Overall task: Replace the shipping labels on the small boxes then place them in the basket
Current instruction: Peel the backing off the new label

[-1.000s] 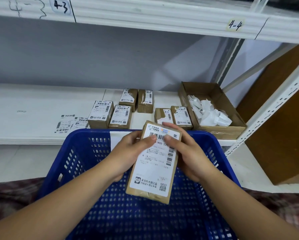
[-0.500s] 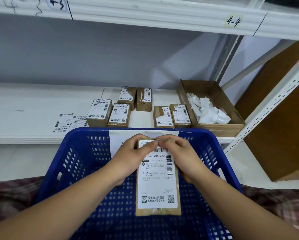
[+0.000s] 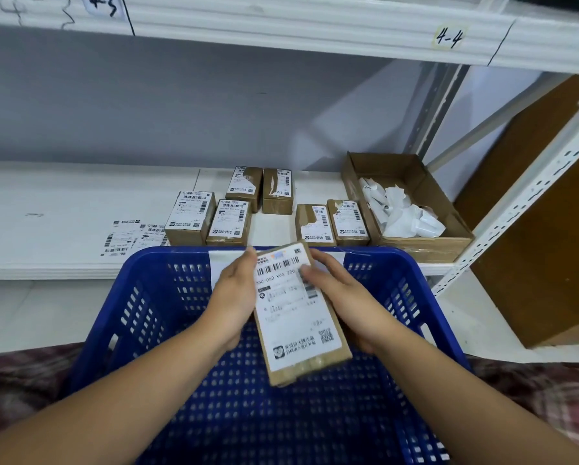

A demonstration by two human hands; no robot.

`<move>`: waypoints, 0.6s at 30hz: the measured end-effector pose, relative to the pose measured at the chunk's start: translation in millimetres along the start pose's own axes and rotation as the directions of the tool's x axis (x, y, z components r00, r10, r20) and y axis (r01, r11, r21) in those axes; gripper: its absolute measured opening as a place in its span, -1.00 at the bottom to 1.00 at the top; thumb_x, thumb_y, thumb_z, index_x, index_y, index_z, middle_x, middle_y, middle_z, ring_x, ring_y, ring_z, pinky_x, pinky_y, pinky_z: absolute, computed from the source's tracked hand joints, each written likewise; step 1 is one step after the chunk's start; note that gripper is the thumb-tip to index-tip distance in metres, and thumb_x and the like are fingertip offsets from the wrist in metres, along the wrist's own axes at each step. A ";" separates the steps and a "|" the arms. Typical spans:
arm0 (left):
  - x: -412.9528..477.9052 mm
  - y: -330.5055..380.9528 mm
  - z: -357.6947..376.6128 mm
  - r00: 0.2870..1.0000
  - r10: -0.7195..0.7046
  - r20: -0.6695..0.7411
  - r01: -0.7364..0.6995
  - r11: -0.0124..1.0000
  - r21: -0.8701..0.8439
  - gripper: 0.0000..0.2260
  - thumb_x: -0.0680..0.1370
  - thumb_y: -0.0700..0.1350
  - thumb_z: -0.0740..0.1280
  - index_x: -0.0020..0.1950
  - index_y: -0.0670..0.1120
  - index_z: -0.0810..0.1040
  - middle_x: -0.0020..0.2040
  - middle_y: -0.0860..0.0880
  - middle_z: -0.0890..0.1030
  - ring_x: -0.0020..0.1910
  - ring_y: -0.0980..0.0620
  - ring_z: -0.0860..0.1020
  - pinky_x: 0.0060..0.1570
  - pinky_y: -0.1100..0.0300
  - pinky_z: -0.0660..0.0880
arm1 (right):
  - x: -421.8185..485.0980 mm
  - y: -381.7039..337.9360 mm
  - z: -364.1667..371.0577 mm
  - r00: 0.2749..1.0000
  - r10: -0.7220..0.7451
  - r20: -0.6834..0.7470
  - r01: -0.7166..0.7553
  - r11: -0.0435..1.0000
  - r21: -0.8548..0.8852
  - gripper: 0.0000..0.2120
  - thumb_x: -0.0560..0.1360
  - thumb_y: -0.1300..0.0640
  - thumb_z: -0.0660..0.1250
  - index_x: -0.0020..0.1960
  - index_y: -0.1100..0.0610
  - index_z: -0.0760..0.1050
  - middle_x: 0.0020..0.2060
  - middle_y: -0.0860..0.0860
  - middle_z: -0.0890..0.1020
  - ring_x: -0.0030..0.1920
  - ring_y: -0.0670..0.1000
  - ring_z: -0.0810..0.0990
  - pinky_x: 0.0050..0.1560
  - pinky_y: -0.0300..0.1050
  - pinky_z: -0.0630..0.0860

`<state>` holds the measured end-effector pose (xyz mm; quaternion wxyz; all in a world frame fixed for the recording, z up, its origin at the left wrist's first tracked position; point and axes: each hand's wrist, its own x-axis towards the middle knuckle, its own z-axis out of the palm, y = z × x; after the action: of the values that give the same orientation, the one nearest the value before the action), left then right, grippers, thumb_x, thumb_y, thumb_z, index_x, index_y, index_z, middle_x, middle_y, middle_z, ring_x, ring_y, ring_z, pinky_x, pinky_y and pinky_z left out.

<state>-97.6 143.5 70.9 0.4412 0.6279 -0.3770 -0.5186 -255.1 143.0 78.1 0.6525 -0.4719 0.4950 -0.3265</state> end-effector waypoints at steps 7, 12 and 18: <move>12.1 -3.5 -10.2 0.997 0.035 0.065 -0.029 0.996 -0.083 -0.50 0.51 0.33 0.07 0.19 0.03 0.53 -0.08 0.03 0.69 0.03 0.00 0.61 0.08 -0.01 0.51 | 6.0 6.2 -6.8 0.999 0.037 0.019 -0.040 0.992 0.124 -0.53 0.52 0.13 0.38 0.38 -0.03 0.37 0.03 0.08 0.71 0.03 0.11 0.70 0.07 0.10 0.61; 5.7 -9.6 -2.2 0.926 -0.035 0.377 0.070 0.994 -0.079 -0.49 0.48 0.05 0.36 0.41 0.06 0.34 0.09 0.03 0.66 0.07 0.02 0.63 0.10 0.03 0.55 | 13.9 9.7 -12.7 0.984 -0.004 -0.177 0.063 0.941 0.332 -0.51 0.54 0.08 0.34 0.43 0.08 0.33 0.08 0.08 0.70 0.06 0.10 0.69 0.09 0.14 0.60; 3.3 -11.3 -0.9 0.952 0.017 0.306 0.031 0.988 -0.150 -0.64 0.53 -0.05 0.34 0.32 0.05 0.45 0.07 0.01 0.67 0.02 0.03 0.65 -0.13 0.23 0.59 | 12.5 10.4 -16.7 0.999 0.034 -0.038 -0.025 0.977 0.214 -0.49 0.52 0.09 0.37 0.43 -0.12 0.33 0.14 -0.04 0.67 0.16 0.06 0.64 0.20 0.20 0.54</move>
<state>-96.0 144.2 59.3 0.4225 0.5054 -0.3976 -0.6387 -267.8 130.5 63.1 0.6936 -0.3850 0.4775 -0.3776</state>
